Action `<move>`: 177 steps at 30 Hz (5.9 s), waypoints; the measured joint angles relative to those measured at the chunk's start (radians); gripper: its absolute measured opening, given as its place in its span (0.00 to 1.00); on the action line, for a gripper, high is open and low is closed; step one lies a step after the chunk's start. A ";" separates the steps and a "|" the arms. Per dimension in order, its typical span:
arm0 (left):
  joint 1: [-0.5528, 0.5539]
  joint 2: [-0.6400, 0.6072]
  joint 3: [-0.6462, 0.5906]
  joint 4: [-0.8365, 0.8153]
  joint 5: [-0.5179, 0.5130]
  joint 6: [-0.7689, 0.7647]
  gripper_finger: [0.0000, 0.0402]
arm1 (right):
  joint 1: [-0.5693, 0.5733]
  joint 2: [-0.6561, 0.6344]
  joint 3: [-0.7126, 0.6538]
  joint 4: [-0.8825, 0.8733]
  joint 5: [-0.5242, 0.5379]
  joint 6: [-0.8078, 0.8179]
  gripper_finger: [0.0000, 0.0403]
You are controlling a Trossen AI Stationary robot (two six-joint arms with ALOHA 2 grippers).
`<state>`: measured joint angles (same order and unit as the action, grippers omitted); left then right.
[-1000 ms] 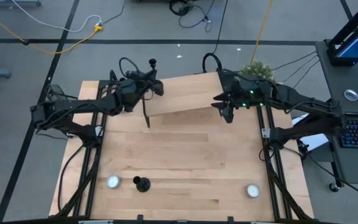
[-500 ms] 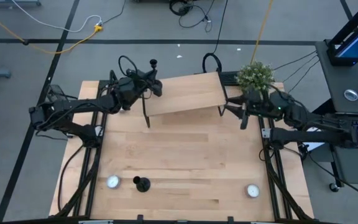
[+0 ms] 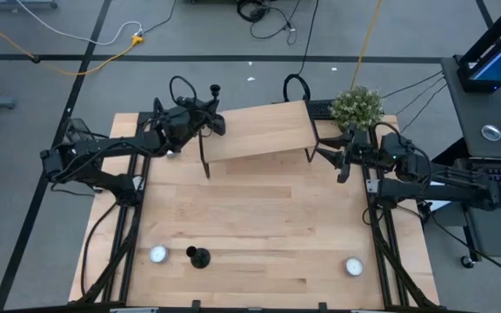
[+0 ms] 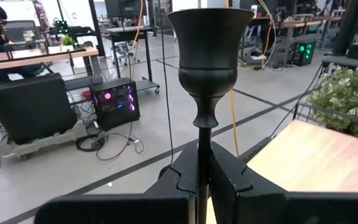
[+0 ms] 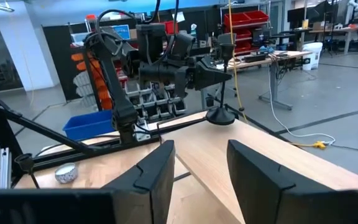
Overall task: Pick & Place candle stick holders
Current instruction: Put the top right candle holder on the shelf, then put the top candle holder on the shelf
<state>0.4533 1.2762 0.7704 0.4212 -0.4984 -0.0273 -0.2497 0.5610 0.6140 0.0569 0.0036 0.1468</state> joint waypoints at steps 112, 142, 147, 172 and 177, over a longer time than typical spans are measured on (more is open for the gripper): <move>0.451 -0.022 0.466 -1.377 0.156 -0.360 0.67 | 0.000 0.000 0.000 0.000 0.022 0.077 0.35; 0.580 0.154 0.466 -1.469 0.315 -0.504 0.67 | 0.001 0.000 0.001 -0.001 0.021 0.077 0.35; 0.582 0.191 0.472 -1.460 0.316 -0.534 0.67 | 0.001 0.000 0.001 -0.001 0.021 0.077 0.35; 0.609 0.203 0.467 -1.428 0.298 -0.503 0.05 | 0.001 0.000 0.001 -0.001 0.021 0.077 0.35; 0.609 0.174 0.464 -1.397 0.298 -0.498 0.04 | 0.001 0.000 0.001 -0.001 0.021 0.077 0.35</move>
<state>1.0623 1.4499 1.2341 -0.9755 -0.2002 -0.5255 -0.2485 0.5610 0.6147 0.0559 0.0250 0.2237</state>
